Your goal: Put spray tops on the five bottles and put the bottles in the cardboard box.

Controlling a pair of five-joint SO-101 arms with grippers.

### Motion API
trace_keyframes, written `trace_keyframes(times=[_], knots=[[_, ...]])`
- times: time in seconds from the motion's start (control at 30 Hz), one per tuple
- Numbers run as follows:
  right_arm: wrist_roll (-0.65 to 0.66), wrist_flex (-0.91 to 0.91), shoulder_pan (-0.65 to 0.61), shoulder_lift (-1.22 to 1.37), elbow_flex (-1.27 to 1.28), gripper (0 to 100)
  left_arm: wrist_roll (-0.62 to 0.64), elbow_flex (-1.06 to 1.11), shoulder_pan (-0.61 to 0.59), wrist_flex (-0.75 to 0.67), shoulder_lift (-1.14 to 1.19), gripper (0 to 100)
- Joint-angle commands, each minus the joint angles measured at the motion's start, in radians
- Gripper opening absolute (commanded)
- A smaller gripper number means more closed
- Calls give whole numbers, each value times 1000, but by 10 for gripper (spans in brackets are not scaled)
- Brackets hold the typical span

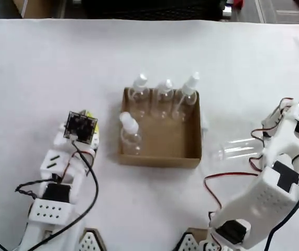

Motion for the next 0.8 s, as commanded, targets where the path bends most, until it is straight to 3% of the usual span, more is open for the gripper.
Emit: trace_keyframes(times=[0.0,0.37,0.63,0.77], knots=[[15,7,5,-38,-58,217,-6,-8,12,-25,-12,28],[9,5,-10,-38,-52,222,-8,-9,12,-25,-12,28],[9,5,-8,-38,-52,33,-9,-9,12,-25,-12,28],[9,12,-2,-39,-52,18,-9,-9,12,-25,-12,28]])
